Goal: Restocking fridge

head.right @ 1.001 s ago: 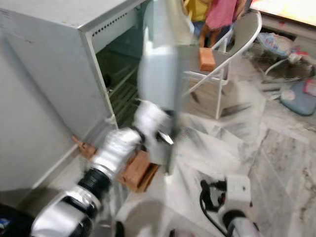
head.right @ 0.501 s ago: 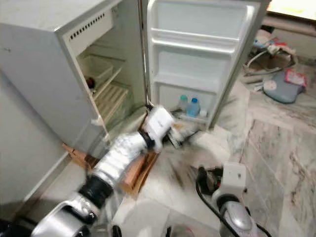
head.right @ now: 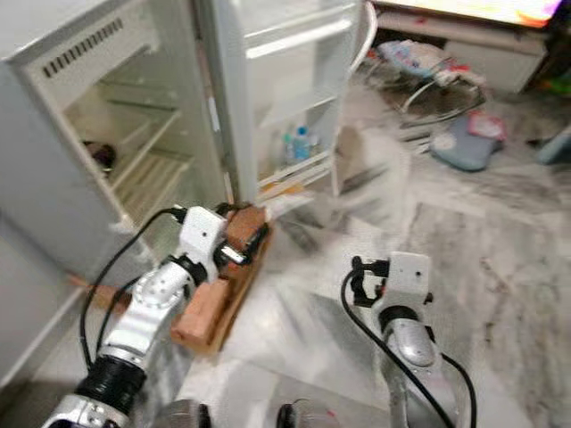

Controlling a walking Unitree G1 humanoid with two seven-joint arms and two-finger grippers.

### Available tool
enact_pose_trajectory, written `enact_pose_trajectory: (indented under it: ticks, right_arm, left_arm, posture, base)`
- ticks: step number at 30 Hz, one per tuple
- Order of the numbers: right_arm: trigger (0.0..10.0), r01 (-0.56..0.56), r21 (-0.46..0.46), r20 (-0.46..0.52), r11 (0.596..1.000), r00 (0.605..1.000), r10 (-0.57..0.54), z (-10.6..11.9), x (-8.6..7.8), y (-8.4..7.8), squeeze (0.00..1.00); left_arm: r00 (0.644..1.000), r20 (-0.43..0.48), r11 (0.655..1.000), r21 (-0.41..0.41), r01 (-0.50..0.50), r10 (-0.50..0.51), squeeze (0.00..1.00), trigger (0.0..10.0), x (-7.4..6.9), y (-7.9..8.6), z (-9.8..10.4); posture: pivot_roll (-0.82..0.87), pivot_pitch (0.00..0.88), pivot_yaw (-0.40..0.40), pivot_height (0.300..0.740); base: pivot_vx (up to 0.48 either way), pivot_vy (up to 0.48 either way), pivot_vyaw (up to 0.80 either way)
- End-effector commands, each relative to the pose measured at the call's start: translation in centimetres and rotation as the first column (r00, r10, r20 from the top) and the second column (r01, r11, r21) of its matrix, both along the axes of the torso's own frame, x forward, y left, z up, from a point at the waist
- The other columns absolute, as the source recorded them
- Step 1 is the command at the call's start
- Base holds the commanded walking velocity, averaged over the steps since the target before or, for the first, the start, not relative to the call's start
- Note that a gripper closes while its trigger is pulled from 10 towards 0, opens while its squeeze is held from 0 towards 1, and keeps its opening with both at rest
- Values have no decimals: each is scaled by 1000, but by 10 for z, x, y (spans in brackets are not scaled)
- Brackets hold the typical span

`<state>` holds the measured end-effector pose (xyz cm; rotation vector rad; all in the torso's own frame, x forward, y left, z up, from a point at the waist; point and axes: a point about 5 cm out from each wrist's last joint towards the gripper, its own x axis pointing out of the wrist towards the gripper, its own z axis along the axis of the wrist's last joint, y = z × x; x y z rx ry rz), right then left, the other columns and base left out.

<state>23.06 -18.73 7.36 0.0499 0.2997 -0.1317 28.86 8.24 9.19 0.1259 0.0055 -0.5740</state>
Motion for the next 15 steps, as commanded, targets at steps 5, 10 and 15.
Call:
enact_pose_trajectory:
  ticks: [5, 10, 15]
  right_arm:
    - [10000, -5, 3, 19, 1000, 1000, 5, 1, 7, 5, 0]
    - [10000, 8, 8, 72, 1000, 997, -8, 11, 23, 7, 0]
    - [10000, 12, 13, 104, 1000, 995, -13, 19, 32, 9, 0]
  left_arm:
    - [998, -24, 997, 39, -65, 66, 0, 10000, -3, 15, -3]
    - [997, -19, 994, 84, -72, 74, 0, 10000, -4, 20, -1]
    - [996, -27, 993, 84, -80, 82, 0, 10000, -4, 20, -1]
  posture:
    - [95, 44, -8, 740]
    - [90, 65, 1, 740]
    - [81, 78, -5, 740]
  base:
    - [0, -428, -418]
    - [203, -408, -419]
    - [250, -406, -723]
